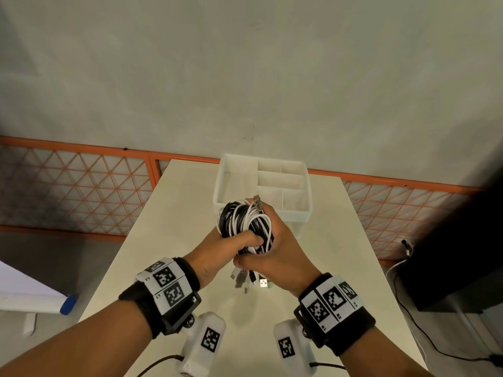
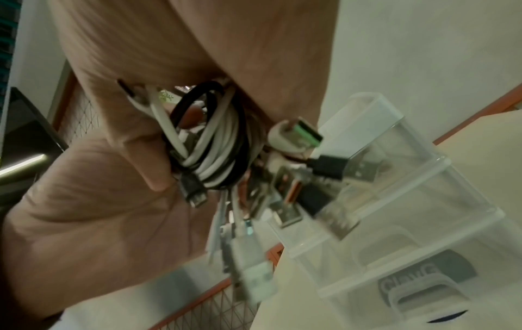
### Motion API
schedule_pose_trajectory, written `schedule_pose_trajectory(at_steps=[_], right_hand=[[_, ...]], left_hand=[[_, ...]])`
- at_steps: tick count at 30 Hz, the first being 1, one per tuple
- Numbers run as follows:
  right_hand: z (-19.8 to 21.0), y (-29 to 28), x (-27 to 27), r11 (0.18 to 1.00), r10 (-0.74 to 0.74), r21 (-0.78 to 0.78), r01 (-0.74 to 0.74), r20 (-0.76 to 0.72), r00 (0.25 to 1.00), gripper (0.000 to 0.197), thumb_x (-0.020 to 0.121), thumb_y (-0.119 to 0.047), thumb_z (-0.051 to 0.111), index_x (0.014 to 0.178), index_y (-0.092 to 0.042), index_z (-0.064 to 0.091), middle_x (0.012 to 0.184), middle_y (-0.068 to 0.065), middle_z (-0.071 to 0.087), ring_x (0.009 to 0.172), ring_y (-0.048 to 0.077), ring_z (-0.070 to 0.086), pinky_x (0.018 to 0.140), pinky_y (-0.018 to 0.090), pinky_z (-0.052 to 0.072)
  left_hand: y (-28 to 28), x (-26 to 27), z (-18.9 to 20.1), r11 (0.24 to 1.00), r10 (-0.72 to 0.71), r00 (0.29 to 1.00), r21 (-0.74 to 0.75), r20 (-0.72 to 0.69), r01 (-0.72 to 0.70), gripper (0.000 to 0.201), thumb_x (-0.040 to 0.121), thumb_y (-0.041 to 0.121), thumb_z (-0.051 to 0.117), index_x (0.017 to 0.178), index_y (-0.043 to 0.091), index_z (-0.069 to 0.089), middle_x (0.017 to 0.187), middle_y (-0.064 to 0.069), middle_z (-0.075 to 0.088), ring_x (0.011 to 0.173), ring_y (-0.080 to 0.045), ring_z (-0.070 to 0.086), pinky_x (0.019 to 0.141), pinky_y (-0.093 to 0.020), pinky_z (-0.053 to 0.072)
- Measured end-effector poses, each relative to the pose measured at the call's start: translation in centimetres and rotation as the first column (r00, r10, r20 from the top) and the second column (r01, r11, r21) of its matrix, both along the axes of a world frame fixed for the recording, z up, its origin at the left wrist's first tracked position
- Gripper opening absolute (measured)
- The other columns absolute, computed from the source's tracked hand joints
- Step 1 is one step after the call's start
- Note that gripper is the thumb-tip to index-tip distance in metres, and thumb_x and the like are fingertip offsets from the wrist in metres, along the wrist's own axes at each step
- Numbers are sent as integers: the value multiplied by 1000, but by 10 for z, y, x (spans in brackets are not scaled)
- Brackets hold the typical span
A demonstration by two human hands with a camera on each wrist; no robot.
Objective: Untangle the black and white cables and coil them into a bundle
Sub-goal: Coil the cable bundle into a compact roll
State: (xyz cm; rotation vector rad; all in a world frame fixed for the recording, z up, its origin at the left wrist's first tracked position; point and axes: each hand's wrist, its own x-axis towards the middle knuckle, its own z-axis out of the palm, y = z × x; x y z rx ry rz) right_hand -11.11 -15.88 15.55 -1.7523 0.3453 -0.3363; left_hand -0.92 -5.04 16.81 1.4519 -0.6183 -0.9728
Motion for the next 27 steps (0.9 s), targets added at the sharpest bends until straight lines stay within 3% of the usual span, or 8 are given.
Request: schedule_pose_trajectory(at_steps=[4, 6, 9, 11, 14, 17, 22, 27], right_hand=[[-3, -4, -4, 999, -24, -43, 23, -35, 999, 88, 72, -4, 82, 139, -45, 42, 113, -8, 72, 98, 16, 74, 82, 43, 63], [-5, -3, -5, 998, -18, -55, 15, -55, 998, 89, 72, -7, 84, 140, -45, 42, 113, -9, 73, 99, 13, 74, 85, 41, 62], [-8, 0, -4, 999, 5, -37, -8, -94, 996, 94, 68, -6, 86, 140, -47, 41, 112, -7, 73, 92, 19, 76, 78, 48, 64], [-11, 1, -2, 999, 11, -42, -16, -109, 994, 98, 65, -8, 89, 141, -47, 40, 113, -6, 73, 92, 20, 76, 77, 49, 64], [-16, 2, 1, 997, -3, -78, -6, -108, 994, 100, 63, -11, 90, 142, -42, 39, 113, -10, 73, 97, 13, 74, 79, 38, 64], [-21, 3, 3, 994, -32, -104, 21, -103, 994, 89, 66, -8, 85, 138, -38, 43, 106, -9, 74, 91, 12, 73, 65, 26, 61], [-27, -2, 4, 999, -32, -31, 28, -130, 991, 86, 61, -9, 86, 132, -40, 48, 106, -4, 74, 90, 20, 75, 71, 48, 64], [-28, -8, 0, 994, 23, 105, -11, -122, 992, 81, 63, 6, 85, 130, -25, 52, 114, 9, 72, 101, 29, 74, 86, 52, 61]], left_hand=[[2, 2, -3, 996, 84, 996, -14, 11, -84, 30, 78, -1, 74, 106, 10, 71, 99, -18, 75, 95, -34, 72, 85, -46, 56], [1, 2, -6, 992, 124, 991, 9, 42, -125, 31, 75, -2, 74, 102, 12, 72, 96, -16, 76, 93, -33, 73, 80, -46, 58], [-2, -1, -16, 978, 203, 976, 23, 84, -205, 30, 73, 0, 71, 99, 16, 72, 90, -9, 77, 90, -29, 74, 71, -38, 60], [-3, -3, -23, 964, 260, 959, 31, 114, -265, 29, 70, 10, 70, 95, 23, 72, 87, -5, 77, 86, -25, 74, 75, -43, 61], [-5, -6, -27, 933, 343, 926, 59, 157, -355, 25, 65, 20, 70, 88, 30, 72, 82, 2, 77, 81, -21, 74, 72, -45, 62], [-8, -9, -27, 912, 386, 909, 84, 156, -402, 18, 65, 15, 70, 80, 25, 73, 75, 0, 76, 75, -22, 73, 68, -42, 62], [-9, -4, -26, 939, 325, 945, 128, -41, -318, 21, 74, -1, 73, 91, 13, 74, 87, -12, 77, 76, -25, 73, 59, -30, 56], [3, 8, -25, 995, 27, 983, 98, -184, -9, 35, 75, 14, 83, 108, 6, 72, 107, -21, 73, 89, -28, 67, 75, -37, 50]])
